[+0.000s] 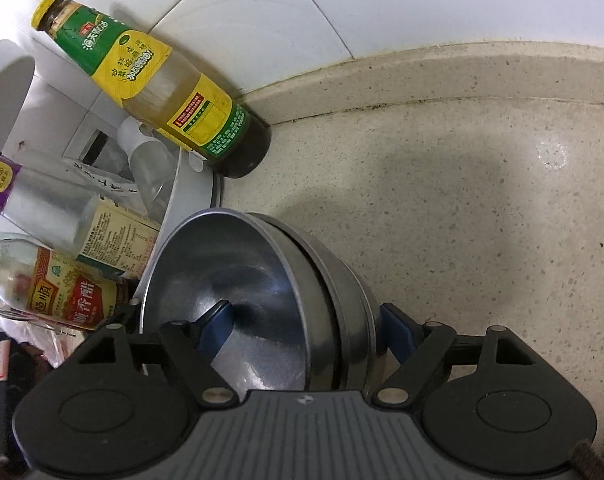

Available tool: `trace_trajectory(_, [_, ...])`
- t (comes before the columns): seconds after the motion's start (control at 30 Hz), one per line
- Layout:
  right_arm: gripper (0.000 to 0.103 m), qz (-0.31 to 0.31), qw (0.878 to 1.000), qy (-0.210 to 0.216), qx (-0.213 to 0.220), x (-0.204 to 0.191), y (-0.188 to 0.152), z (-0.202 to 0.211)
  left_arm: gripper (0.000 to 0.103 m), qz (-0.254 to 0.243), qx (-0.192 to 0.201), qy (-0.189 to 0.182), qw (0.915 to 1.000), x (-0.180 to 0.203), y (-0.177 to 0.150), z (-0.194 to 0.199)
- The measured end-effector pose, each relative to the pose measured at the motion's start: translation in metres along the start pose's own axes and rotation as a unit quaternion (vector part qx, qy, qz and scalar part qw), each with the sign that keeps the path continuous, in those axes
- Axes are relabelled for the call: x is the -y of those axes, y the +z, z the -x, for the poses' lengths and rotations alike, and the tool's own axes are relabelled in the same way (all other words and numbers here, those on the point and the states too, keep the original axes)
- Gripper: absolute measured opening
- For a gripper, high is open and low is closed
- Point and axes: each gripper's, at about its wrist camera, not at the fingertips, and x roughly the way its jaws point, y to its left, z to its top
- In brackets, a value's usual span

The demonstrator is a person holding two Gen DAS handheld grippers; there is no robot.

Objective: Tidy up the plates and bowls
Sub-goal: 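Grasp the rim of the three stacked steel bowls with both grippers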

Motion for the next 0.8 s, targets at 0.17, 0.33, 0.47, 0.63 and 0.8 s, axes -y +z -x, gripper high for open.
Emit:
trace_trajectory(0.17, [0.075, 0.002, 1.0, 0.007, 0.001, 0.001, 0.0, -0.002, 0.103, -0.026, 0.014, -0.002, 0.9996, 0.006, 0.011, -0.013])
trace_trajectory(0.33, [0.079, -0.013, 1.0, 0.017, -0.008, 0.007, 0.002, -0.005, 0.103, -0.018, 0.02, -0.002, 0.9996, 0.004, 0.017, -0.022])
trace_trajectory(0.47, [0.08, -0.018, 1.0, 0.019, 0.003, 0.01, 0.002, -0.005, 0.103, -0.004, 0.023, 0.005, 0.9997, 0.003, 0.022, -0.026])
trace_trajectory(0.63, [0.079, -0.015, 1.0, 0.01, 0.013, 0.008, 0.005, -0.005, 0.103, 0.007, 0.025, 0.005, 0.9997, 0.0, 0.029, -0.029])
trace_trajectory(0.8, [0.079, -0.011, 1.0, 0.007, 0.021, 0.007, 0.012, 0.0, 0.103, 0.015, 0.043, 0.016, 0.9988, -0.002, 0.043, -0.024])
